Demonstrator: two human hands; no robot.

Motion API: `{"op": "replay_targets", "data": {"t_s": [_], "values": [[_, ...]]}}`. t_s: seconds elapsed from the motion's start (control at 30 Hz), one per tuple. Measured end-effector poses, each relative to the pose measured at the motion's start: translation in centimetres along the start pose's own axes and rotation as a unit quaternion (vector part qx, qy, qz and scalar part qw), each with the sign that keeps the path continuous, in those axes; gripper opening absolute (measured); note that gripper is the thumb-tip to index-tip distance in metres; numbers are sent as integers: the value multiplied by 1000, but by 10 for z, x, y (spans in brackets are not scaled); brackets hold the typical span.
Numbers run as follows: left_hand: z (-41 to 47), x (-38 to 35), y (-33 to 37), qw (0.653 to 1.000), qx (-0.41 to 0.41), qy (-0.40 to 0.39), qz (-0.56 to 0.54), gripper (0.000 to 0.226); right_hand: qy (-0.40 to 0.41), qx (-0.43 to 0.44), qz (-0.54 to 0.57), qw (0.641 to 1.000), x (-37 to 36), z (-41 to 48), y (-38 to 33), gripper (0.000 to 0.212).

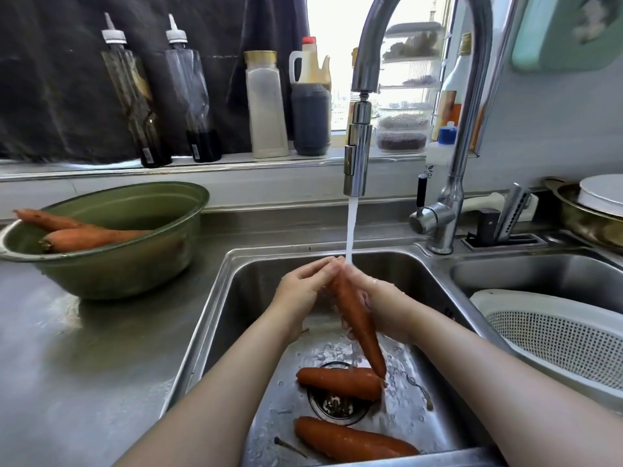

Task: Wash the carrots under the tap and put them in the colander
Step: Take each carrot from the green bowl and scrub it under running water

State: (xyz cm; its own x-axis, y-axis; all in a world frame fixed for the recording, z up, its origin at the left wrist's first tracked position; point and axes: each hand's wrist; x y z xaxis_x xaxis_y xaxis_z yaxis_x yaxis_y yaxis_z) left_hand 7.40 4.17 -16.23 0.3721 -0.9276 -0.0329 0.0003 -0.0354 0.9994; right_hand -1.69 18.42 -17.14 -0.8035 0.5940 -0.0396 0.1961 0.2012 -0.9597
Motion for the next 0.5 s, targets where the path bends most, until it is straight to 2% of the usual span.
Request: {"op": "replay_targets", "data": {"t_s": [0.13, 0.23, 0.37, 0.5], "values": [[3, 4, -1, 999, 7, -40, 2, 30, 67, 14, 5, 998, -2, 0, -4, 84], [4, 3, -3, 996, 9, -82, -14, 31, 83, 3, 24, 996, -3, -1, -5, 83], [5, -1, -1, 998, -8, -59, 11, 29, 93, 0, 49, 995, -4, -1, -8, 75], [3, -6, 2, 999, -14, -19, -24, 23, 35, 15, 61, 997, -6, 1, -7, 75]]}}
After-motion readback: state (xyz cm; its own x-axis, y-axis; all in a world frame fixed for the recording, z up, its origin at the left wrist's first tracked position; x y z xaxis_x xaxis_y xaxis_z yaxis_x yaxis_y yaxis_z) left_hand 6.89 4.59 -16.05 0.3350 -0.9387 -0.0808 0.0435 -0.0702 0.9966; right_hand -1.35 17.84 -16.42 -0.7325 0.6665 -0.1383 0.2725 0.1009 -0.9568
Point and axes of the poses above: each hand's wrist, its own z-axis towards the middle knuckle, its own x-axis out of the back of the hand, y = z × x, and after that the axes turned 2 degrees about -y, right-handed
